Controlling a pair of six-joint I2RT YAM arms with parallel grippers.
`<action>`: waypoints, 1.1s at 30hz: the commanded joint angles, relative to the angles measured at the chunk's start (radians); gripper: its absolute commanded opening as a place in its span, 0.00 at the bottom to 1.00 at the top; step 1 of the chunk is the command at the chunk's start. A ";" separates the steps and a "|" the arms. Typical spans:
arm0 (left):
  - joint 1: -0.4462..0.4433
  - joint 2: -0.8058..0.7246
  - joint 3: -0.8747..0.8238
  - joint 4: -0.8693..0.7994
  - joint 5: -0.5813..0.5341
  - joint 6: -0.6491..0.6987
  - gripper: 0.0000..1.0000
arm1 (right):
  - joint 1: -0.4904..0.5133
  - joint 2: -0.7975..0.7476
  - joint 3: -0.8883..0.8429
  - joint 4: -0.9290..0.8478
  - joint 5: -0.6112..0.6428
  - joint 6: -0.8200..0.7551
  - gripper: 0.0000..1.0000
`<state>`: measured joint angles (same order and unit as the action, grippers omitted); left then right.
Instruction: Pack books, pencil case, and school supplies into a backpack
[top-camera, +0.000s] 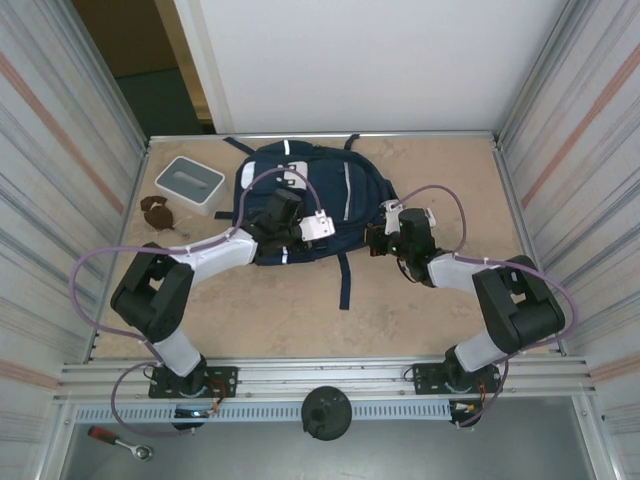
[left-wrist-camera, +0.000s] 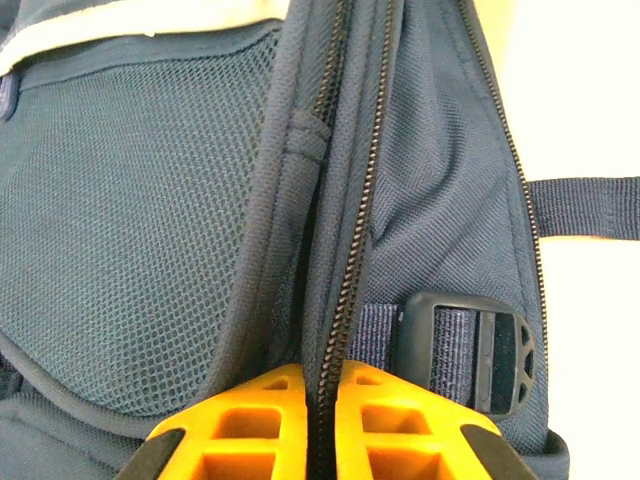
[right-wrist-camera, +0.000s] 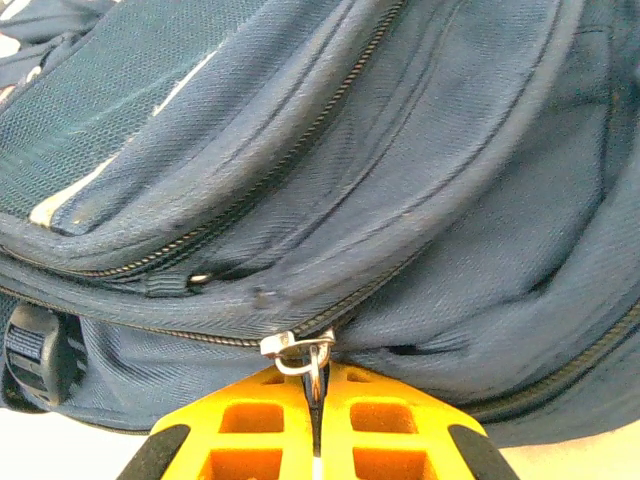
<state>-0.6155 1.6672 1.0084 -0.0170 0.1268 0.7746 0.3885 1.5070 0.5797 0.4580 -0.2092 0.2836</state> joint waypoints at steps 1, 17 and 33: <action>0.050 -0.055 -0.025 -0.020 -0.031 -0.037 0.00 | -0.020 -0.061 -0.021 -0.113 0.106 0.026 0.00; -0.073 -0.100 -0.020 -0.014 -0.064 -0.040 0.52 | 0.130 -0.116 0.095 -0.302 -0.085 0.048 0.00; -0.178 0.049 0.070 0.056 -0.209 0.018 0.35 | 0.145 -0.163 0.090 -0.309 -0.143 0.064 0.00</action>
<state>-0.7959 1.6894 1.0443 -0.0307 -0.0288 0.7757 0.5179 1.4048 0.6640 0.1471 -0.3195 0.3336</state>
